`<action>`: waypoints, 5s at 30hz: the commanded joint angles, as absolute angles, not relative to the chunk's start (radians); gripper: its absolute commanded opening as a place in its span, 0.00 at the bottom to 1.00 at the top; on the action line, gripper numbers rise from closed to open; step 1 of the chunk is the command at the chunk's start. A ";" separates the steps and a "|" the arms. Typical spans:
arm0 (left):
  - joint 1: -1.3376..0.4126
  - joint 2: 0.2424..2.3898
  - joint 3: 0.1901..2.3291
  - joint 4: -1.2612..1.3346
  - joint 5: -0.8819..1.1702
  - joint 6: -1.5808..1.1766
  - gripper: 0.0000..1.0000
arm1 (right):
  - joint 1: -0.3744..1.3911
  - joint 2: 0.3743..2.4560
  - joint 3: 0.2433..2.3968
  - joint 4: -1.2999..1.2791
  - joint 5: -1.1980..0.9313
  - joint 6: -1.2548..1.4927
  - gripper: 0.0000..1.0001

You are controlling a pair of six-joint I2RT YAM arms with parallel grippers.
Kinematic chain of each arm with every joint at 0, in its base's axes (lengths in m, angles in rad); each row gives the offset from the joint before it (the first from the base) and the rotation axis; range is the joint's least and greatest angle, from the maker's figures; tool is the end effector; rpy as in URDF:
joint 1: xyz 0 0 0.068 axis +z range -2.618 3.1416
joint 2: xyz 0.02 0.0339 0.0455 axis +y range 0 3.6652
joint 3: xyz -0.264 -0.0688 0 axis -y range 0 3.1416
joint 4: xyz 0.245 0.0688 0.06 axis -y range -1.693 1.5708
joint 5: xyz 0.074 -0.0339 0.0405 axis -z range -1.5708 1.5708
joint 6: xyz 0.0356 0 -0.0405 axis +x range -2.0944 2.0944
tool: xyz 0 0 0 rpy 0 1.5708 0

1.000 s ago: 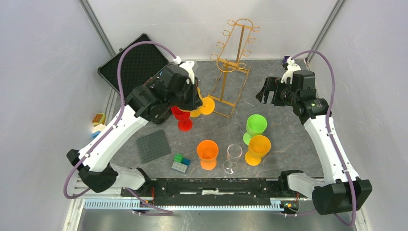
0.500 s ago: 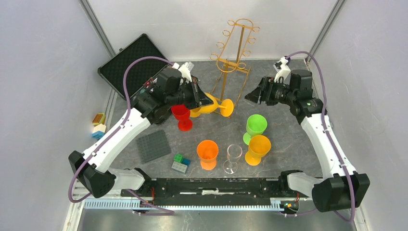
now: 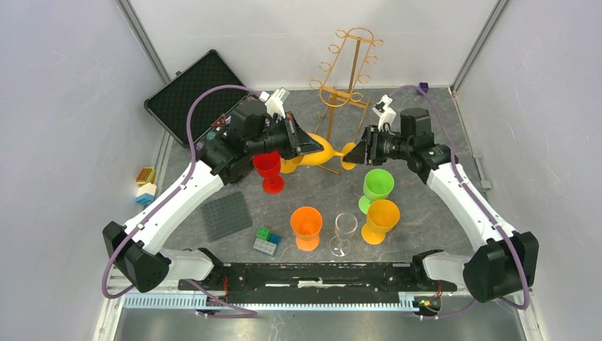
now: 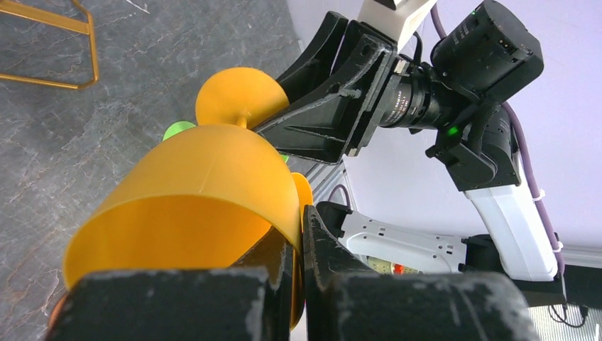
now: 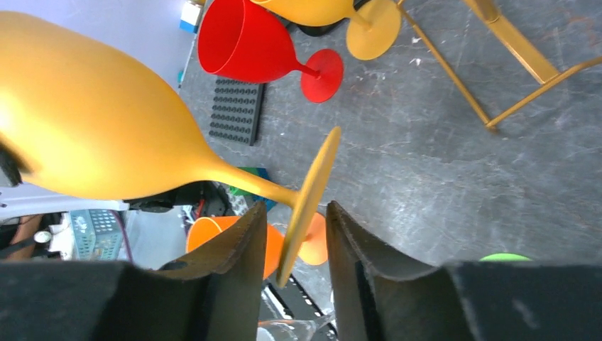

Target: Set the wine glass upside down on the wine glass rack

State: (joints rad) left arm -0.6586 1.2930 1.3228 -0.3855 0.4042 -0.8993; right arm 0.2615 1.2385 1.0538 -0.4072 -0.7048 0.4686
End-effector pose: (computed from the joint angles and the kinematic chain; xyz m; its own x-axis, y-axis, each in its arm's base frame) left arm 0.2214 -0.1890 0.3975 -0.8401 -0.2600 -0.4760 0.3159 0.4789 -0.8191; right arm 0.2545 0.0920 0.3206 -0.8044 0.1409 -0.5772 -0.3957 0.5976 0.6973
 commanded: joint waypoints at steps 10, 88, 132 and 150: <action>-0.653 1.266 1.306 -0.328 0.429 -0.931 0.30 | 0.281 1.261 1.177 -0.492 -0.593 0.365 0.00; -0.503 1.270 1.345 -0.273 0.684 -1.077 0.80 | 1.164 0.822 0.765 0.177 0.314 -1.324 0.00; -0.632 1.378 1.453 -0.351 0.722 -0.982 0.02 | 1.164 0.840 0.755 0.159 0.409 -1.229 0.58; -0.580 1.236 1.423 -0.345 0.510 -0.931 0.02 | 1.144 0.938 1.027 -0.199 0.455 -0.732 0.98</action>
State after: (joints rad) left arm -0.6006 1.2888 1.4017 -0.3664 0.5659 -0.9787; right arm 1.1576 0.9115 0.9371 -0.0990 0.4541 -0.8978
